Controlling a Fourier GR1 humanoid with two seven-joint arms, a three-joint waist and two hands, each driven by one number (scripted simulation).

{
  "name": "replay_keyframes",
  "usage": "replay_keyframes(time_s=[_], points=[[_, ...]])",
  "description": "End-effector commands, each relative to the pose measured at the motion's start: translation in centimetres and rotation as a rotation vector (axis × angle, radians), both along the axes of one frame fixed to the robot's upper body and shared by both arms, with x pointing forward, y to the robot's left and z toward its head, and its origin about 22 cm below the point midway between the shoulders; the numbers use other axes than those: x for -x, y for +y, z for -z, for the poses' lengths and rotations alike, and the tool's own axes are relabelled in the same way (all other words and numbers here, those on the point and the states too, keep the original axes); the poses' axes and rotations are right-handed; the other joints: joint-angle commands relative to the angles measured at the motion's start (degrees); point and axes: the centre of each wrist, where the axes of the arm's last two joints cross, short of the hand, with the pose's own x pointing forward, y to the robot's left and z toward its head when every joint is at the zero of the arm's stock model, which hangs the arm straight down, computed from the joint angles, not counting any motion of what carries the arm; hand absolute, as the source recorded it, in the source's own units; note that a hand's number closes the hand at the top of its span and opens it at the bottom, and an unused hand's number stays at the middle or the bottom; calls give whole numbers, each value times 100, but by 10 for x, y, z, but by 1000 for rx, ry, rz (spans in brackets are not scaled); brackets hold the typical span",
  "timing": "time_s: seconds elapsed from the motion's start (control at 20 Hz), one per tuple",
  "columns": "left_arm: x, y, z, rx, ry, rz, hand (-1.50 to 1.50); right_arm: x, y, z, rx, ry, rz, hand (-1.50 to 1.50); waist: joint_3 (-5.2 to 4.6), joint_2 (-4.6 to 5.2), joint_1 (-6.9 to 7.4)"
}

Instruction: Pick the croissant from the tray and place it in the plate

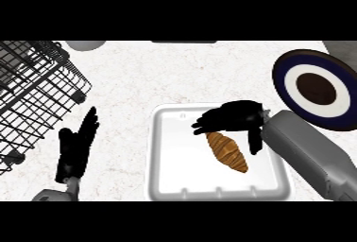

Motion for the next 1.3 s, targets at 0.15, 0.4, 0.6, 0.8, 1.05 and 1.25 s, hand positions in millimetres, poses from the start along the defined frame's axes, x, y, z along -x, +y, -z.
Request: replay_keyframes(time_s=[0.15, 0.4, 0.6, 0.8, 1.05, 1.25], points=[[-18, 10, -16, 5, -7, 8, 0, -2, 1, 19, 47, 59, -54, -150, 1, 9, -2], [-1, -1, -3, 9, -3, 0, 0, 4, -1, 30, 50, 78, -52, -150, 0, 2, -7], [10, -4, -2, -14, -9, -8, 0, 26, 17, 58, 51, 54, -56, -150, 2, -5, -5], [-23, -11, -15, -7, 2, -6, 0, 11, 31, 37, 42, 57, -58, 150, 0, -2, -34], [4, 10, -3, -6, 2, -10, 0, 11, 15, 42, -41, -2, -116, 150, 1, -7, -19], [-4, -12, -11, -6, 0, -2, 0, -4, 6, 35, -66, -49, -94, 150, 2, -4, -16]])
